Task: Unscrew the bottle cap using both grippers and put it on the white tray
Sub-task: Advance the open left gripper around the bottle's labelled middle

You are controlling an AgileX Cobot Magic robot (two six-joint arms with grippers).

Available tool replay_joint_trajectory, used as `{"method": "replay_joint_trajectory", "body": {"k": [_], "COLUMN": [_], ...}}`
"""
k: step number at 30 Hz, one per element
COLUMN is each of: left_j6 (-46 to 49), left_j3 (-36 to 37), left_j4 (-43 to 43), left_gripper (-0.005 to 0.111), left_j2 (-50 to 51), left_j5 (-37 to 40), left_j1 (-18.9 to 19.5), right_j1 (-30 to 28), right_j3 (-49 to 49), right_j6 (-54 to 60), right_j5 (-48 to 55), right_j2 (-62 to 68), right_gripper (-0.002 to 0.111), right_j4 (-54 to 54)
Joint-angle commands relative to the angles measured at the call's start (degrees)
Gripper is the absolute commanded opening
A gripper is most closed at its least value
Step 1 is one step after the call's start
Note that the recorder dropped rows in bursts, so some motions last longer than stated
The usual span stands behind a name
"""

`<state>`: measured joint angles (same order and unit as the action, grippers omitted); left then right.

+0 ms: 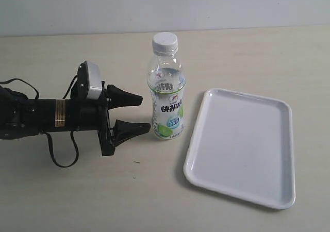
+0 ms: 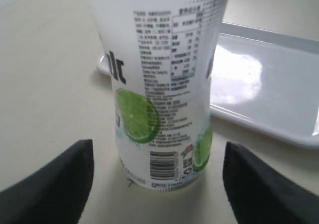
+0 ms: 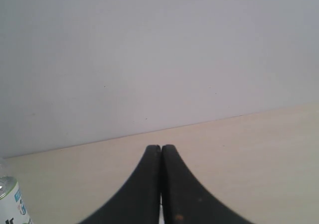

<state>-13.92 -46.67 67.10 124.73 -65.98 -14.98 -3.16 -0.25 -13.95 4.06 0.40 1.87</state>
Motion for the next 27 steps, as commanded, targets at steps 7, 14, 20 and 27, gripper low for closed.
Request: {"method": "replay_joint_trajectory", "body": {"k": [7, 14, 20, 27], "left_j6": [0.09, 2.94, 2.94, 2.72], "left_j3": [-0.14, -0.14, -0.14, -0.14], "left_j4": [-4.41, -6.96, -7.58, -9.8], "left_gripper": [0.07, 0.07, 0.07, 0.07], "left_j2": [-0.02, -0.02, -0.02, -0.02], "left_j5": [-0.33, 2.08, 4.09, 4.09], "left_j1": [-1.21, -4.56, -6.04, -6.26], "right_j1": [-0.14, -0.14, -0.14, -0.14], "right_j3": [0.25, 0.25, 0.25, 0.25], "right_j6": [0.35, 0.35, 0.35, 0.35], "right_j5": [-0.51, -0.51, -0.51, -0.51], "right_j2": [-0.4, -0.4, -0.4, -0.4], "right_gripper": [0.0, 0.0, 0.0, 0.0], "right_j4": [-0.02, -0.02, -0.02, -0.02]}}
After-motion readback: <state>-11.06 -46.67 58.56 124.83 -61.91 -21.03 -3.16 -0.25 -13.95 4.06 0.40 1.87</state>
